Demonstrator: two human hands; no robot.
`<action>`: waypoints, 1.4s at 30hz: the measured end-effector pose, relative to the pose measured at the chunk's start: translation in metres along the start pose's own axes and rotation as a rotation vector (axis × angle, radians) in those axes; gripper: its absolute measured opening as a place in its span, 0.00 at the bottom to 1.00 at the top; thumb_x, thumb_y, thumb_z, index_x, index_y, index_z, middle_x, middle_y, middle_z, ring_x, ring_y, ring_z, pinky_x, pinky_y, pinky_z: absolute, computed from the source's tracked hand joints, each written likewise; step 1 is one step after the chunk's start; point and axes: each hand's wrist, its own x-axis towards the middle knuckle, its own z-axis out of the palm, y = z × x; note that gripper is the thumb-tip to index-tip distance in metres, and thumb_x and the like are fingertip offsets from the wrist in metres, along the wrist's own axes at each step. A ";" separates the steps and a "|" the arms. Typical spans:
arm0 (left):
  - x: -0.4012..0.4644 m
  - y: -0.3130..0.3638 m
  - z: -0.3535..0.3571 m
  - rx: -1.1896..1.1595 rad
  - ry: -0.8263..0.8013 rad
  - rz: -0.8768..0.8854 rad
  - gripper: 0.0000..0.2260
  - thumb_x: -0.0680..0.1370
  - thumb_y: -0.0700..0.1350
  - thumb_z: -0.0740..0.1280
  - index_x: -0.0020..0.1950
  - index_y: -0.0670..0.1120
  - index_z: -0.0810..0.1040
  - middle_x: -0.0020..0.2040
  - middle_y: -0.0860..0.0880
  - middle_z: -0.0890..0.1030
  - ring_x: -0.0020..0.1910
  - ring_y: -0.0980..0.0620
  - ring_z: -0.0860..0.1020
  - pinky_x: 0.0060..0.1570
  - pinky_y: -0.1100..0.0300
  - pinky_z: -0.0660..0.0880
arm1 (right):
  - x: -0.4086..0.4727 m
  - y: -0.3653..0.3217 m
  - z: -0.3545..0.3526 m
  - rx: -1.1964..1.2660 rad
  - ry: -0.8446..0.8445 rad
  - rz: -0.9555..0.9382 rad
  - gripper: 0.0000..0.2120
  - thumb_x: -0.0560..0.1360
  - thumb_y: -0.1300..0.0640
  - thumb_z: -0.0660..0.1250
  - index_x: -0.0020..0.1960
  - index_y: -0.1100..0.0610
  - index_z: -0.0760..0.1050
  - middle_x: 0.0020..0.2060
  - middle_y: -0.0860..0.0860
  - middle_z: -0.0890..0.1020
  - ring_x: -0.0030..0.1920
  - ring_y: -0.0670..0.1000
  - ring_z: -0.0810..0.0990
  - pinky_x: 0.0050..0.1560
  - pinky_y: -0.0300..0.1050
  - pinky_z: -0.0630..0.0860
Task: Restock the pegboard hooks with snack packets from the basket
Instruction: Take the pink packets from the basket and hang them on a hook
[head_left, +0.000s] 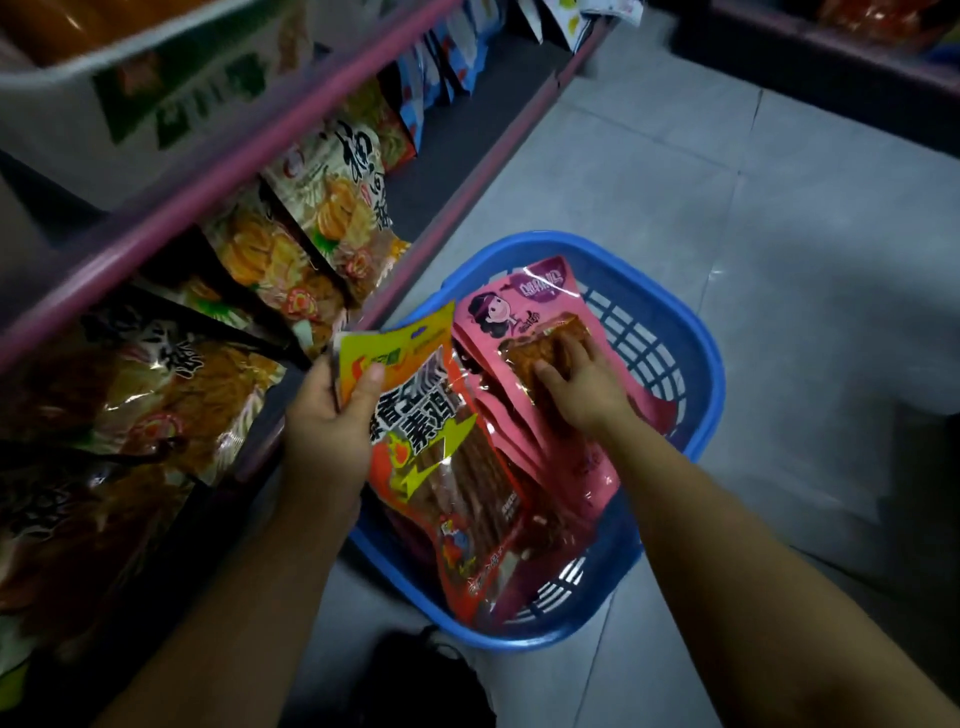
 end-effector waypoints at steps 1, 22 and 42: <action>0.004 0.001 0.005 -0.064 0.003 -0.035 0.06 0.79 0.42 0.64 0.52 0.53 0.77 0.49 0.51 0.83 0.50 0.52 0.82 0.48 0.58 0.79 | 0.001 -0.001 0.004 -0.030 -0.001 0.004 0.28 0.79 0.40 0.54 0.76 0.50 0.57 0.77 0.56 0.56 0.75 0.61 0.58 0.73 0.59 0.57; 0.005 -0.019 -0.037 0.117 0.212 -0.136 0.08 0.76 0.43 0.68 0.37 0.52 0.77 0.35 0.60 0.80 0.37 0.61 0.79 0.37 0.65 0.72 | 0.021 -0.046 -0.009 0.471 0.132 0.015 0.20 0.68 0.48 0.76 0.55 0.54 0.78 0.48 0.54 0.84 0.47 0.54 0.82 0.54 0.56 0.78; -0.138 0.268 -0.236 -0.221 0.406 0.446 0.04 0.68 0.50 0.69 0.36 0.55 0.84 0.36 0.57 0.84 0.42 0.53 0.83 0.52 0.48 0.79 | -0.246 -0.223 -0.161 0.940 0.397 -0.538 0.17 0.74 0.52 0.70 0.30 0.54 0.70 0.14 0.43 0.69 0.16 0.40 0.62 0.17 0.32 0.57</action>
